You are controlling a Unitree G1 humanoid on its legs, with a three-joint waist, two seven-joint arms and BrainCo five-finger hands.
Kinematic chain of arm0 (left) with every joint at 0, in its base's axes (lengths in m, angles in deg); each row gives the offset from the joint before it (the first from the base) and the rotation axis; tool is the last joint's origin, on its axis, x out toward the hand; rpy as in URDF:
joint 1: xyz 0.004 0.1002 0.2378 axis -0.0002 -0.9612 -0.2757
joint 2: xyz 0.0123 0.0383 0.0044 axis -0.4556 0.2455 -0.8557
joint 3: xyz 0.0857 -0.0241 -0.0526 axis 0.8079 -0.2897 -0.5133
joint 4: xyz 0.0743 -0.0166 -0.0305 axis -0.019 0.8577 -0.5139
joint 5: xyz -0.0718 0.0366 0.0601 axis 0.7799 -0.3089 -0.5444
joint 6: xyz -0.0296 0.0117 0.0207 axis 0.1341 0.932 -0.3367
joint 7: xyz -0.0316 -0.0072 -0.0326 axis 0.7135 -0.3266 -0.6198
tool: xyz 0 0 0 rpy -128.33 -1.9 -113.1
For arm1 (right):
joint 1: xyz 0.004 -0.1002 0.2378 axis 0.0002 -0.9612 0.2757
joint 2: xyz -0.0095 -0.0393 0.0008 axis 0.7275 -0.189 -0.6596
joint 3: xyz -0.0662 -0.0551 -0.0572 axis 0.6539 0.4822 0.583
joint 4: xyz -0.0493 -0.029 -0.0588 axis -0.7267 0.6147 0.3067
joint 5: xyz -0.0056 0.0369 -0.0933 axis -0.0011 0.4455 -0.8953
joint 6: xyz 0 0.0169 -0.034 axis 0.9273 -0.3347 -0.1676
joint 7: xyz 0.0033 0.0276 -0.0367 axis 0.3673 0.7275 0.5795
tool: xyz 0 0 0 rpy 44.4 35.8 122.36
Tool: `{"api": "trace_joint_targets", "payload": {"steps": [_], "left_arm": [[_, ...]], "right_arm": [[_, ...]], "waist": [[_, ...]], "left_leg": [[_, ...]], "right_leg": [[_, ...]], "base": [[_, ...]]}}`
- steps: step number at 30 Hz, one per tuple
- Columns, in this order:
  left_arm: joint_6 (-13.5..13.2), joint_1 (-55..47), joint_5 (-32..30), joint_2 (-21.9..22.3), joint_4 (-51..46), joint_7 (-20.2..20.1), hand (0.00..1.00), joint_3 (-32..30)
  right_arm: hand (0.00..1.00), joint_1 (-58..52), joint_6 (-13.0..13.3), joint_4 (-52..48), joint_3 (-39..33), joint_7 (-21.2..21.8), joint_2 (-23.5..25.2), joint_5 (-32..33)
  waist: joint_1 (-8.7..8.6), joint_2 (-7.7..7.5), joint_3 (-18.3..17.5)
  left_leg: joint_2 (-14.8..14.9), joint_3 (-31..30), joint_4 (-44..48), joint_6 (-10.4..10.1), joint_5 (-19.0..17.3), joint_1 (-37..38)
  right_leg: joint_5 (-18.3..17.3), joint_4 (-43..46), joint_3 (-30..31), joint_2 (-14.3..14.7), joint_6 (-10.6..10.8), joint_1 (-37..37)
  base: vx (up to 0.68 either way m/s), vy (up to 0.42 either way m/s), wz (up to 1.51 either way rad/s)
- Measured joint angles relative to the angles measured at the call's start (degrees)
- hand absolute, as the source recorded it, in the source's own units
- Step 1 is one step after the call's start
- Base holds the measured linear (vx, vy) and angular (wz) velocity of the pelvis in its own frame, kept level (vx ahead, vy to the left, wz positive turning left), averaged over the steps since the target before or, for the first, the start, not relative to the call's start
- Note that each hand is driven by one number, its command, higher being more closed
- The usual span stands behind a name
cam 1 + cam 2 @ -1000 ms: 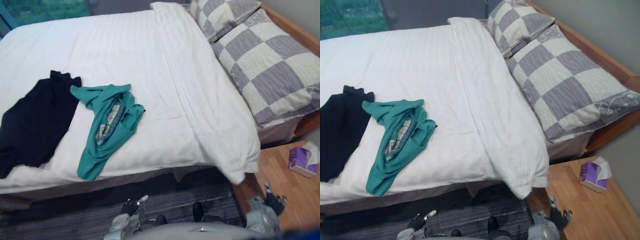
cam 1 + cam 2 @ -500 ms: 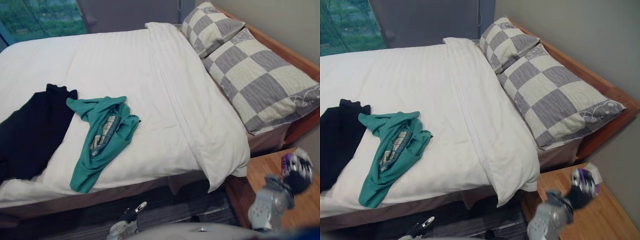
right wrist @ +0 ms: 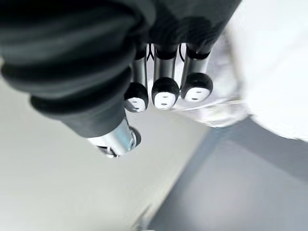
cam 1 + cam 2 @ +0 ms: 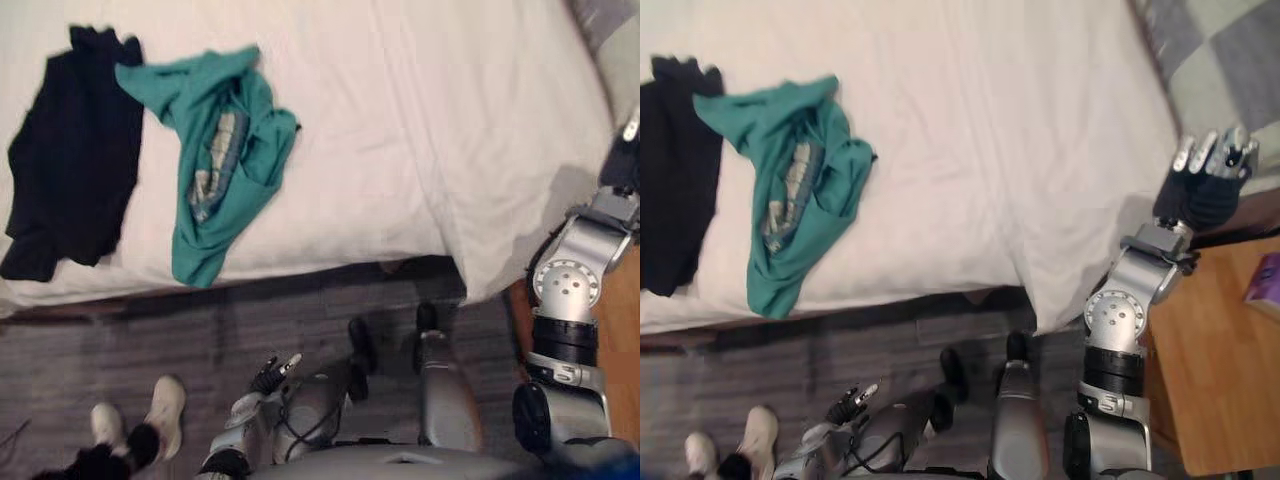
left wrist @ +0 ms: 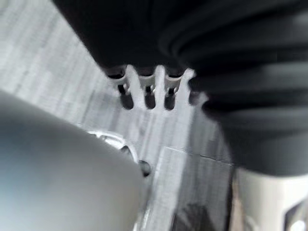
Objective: Tidy the bed and pick cloth on bed and put in laundry
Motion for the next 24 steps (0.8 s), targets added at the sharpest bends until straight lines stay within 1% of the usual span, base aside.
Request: {"api": "trace_joint_targets", "payload": {"steps": [1, 2, 3, 4, 5, 6, 7, 8, 9, 11, 12, 13, 14, 16, 18, 19, 20, 21, 22, 23, 24], "left_arm": [[-0.92, 1.66, 0.61, 0.87, -0.93, 0.07, 0.00, -0.35], [-1.56, 2.45, 1.21, 1.24, -1.37, 0.12, 0.00, -0.47], [-2.87, 3.99, 2.18, 2.07, -2.03, 0.20, 0.00, -1.01], [-3.83, 4.94, 2.20, 3.09, -2.48, 0.21, 0.00, -1.63], [-4.02, 5.14, 2.23, 3.31, -2.48, 0.22, 0.00, -1.86], [-5.36, 6.06, 2.97, 4.78, -2.51, 0.26, 0.00, -2.21], [-6.21, 6.28, 4.44, 5.62, -2.55, 0.34, 0.00, -2.36], [-6.60, 6.44, 4.67, 5.96, -2.51, 0.44, 0.00, -2.46], [-7.27, 7.19, 5.83, 6.63, -2.37, 0.55, 0.00, -2.46], [-8.09, 8.75, 6.87, 7.82, -1.98, 1.06, 0.00, -2.73], [-8.12, 9.70, 7.48, 8.31, -1.82, 1.28, 0.00, -2.97], [-8.13, 10.43, 8.40, 8.65, -1.37, 1.46, 0.00, -3.53], [-8.16, 11.20, 9.06, 9.06, -0.86, 1.60, 0.00, -4.84], [-8.16, 11.79, 9.66, 9.32, -0.62, 1.72, 0.00, -5.58], [-8.29, 12.53, 10.84, 9.68, 0.33, 1.76, 0.00, -6.90], [-8.37, 12.56, 11.18, 9.71, 0.32, 1.88, 0.00, -7.04], [-8.35, 12.57, 11.24, 9.73, 0.36, 2.14, 0.00, -7.02], [-8.34, 12.59, 11.25, 9.74, 0.37, 2.22, 0.00, -7.01], [-8.32, 12.67, 11.25, 9.76, 0.37, 2.31, 0.00, -6.97], [-8.48, 12.68, 11.25, 9.77, 0.41, 2.35, 0.00, -6.98], [-8.58, 12.68, 11.25, 9.77, 0.43, 2.37, 0.00, -6.99]], "right_arm": [[1.00, 1.40, -0.07, 0.06, 0.80, -0.07, 0.14, 1.27], [1.00, 1.92, -0.14, 0.20, 1.50, -0.07, 0.35, 1.92], [1.00, 2.10, -0.14, 1.09, 2.75, 0.20, 1.06, 3.95], [1.00, 1.73, 0.09, 3.10, 4.27, 0.89, 1.93, 5.65], [1.00, 1.60, 0.15, 3.48, 4.55, 1.27, 2.11, 6.01], [1.00, 0.86, 1.68, 4.17, 6.65, 5.72, 3.94, 7.76], [1.00, 0.37, 2.48, 4.79, 8.03, 8.40, 5.15, 8.41], [1.00, 0.36, 2.85, 5.50, 8.56, 9.71, 5.73, 8.51], [1.00, -0.36, 3.56, 6.64, 9.27, 12.55, 6.46, 9.34], [1.00, -2.35, 4.13, 8.82, 9.49, 16.44, 7.65, 10.71], [1.00, -3.98, 4.14, 11.35, 9.48, 17.91, 8.53, 11.84], [1.00, -5.51, 3.99, 14.09, 9.46, 18.47, 8.92, 12.93], [1.00, -8.08, 3.95, 18.30, 9.11, 18.69, 9.67, 14.66], [1.00, -12.06, 3.88, 22.99, 8.02, 18.92, 10.45, 17.55], [1.00, -15.86, 3.56, 25.71, 7.43, 19.71, 10.58, 19.16], [1.00, -18.22, 2.81, 26.17, 6.86, 20.56, 10.60, 19.22], [1.00, -19.75, 1.99, 26.50, 6.13, 21.37, 10.53, 19.14], [1.00, -19.81, 1.83, 26.79, 6.03, 21.50, 10.48, 18.98], [0.00, -19.95, 1.03, 28.27, 5.88, 21.77, 10.06, 18.36], [0.00, -20.05, -0.01, 30.20, 5.90, 21.82, 9.77, 17.15], [0.00, -20.18, -0.49, 31.16, 6.00, 21.81, 9.69, 16.62]], "waist": [[-0.03, 0.36, 1.63], [-0.04, 0.50, 2.63], [-0.02, 0.76, 3.65], [-0.08, 0.95, 3.82], [-0.08, 1.02, 3.88], [-0.54, 1.66, 4.27], [-1.39, 1.82, 4.34], [-1.70, 1.85, 4.33], [-1.79, 1.85, 4.33], [-1.70, 1.85, 4.33], [-1.66, 1.84, 4.32], [-1.69, 1.93, 4.36], [-1.62, 1.93, 4.37], [-1.79, 2.26, 4.53], [-2.16, 2.50, 4.73], [-2.41, 2.50, 4.73], [-3.17, 2.50, 4.73], [-3.27, 2.50, 4.73], [-3.32, 2.50, 4.73], [-3.22, 2.50, 4.73], [-3.22, 2.50, 4.73]], "left_leg": [[0.35, 0.07, 1.86, 0.27, -0.44, -2.96], [0.48, 0.13, 2.66, 0.31, -0.52, -4.20], [0.82, 0.42, 4.15, 0.65, -1.00, -6.63], [1.02, 0.92, 5.41, 0.76, -1.16, -8.89], [1.05, 1.00, 5.61, 0.79, -1.22, -9.21], [1.25, 1.41, 7.10, 0.86, -1.77, -10.55], [1.50, 1.57, 8.43, 0.71, -2.30, -11.23], [1.68, 1.68, 9.21, 0.66, -2.68, -11.58], [1.97, 1.97, 10.59, 0.60, -3.47, -12.43], [2.23, 2.42, 11.83, 0.50, -4.08, -14.31], [2.39, 3.07, 12.29, 0.21, -4.59, -15.57], [2.66, 3.42, 12.77, 0.26, -4.82, -16.48], [2.94, 4.16, 12.83, 0.31, -4.88, -17.32], [3.09, 4.67, 12.75, 0.29, -4.89, -18.03], [3.48, 5.03, 12.70, 0.31, -4.99, -18.14], [3.97, 5.45, 12.73, 0.46, -5.00, -18.13], [4.32, 5.83, 12.74, 0.47, -5.08, -17.82], [4.36, 5.90, 12.77, 0.47, -5.08, -17.64], [4.65, 6.22, 12.68, 0.47, -5.09, -16.94], [4.90, 6.47, 12.52, 0.46, -5.10, -15.81], [5.03, 6.56, 12.46, 0.46, -5.10, -15.10]], "right_leg": [[-0.14, 1.42, 0.11, 0.06, -0.23, -2.78], [-0.23, 2.06, 0.23, 0.07, -0.41, -3.94], [-0.42, 3.23, 0.41, 0.18, -0.72, -6.50], [-0.51, 4.57, 0.79, 0.20, -0.88, -8.98], [-0.53, 4.79, 0.84, 0.20, -0.91, -9.33], [-0.68, 6.15, 1.11, 0.20, -1.12, -10.94], [-0.85, 7.03, 1.21, 0.20, -1.34, -11.51], [-1.01, 7.48, 1.23, 0.23, -1.50, -11.81], [-1.45, 8.33, 1.41, 0.31, -1.75, -12.76], [-1.78, 9.51, 1.99, 0.46, -1.83, -14.78], [-1.77, 9.94, 2.50, 0.63, -1.85, -16.26], [-1.69, 10.01, 2.79, 0.87, -1.93, -17.12], [-1.40, 9.95, 3.17, 1.12, -2.10, -18.25], [-1.23, 9.78, 3.51, 1.32, -2.06, -19.11], [-0.91, 9.06, 3.58, 1.66, -2.02, -19.12], [-0.42, 8.22, 3.59, 2.03, -1.80, -18.92], [-0.05, 7.28, 3.52, 2.26, -1.62, -18.34], [0.05, 7.05, 3.50, 2.31, -1.58, -18.11], [0.38, 6.27, 3.42, 2.56, -1.44, -17.07], [0.65, 5.44, 3.22, 2.70, -1.35, -15.62], [0.72, 4.92, 3.05, 2.73, -1.31, -14.68]], "base": [[-0.04, -0.057, 0.12], [-0.05, -0.055, 0.13], [-0.04, -0.058, 0.07], [-0.03, -0.051, 0.04], [-0.02, -0.046, -0.03], [-0.02, -0.019, -0.07], [-0.02, -0.013, -0.08], [-0.03, -0.006, -0.07], [-0.04, -0.008, -0.03], [-0.05, -0.012, -0.02], [-0.06, -0.007, -0.07], [-0.05, -0.003, -0.13], [-0.02, 0.004, -0.10], [0.03, 0.017, -0.08], [0.06, 0.033, -0.16], [0.11, 0.059, -0.26], [0.12, 0.063, -0.21], [0.11, 0.058, -0.17], [0.11, 0.057, -0.14], [0.11, 0.055, -0.15], [0.12, 0.064, -0.13]]}}
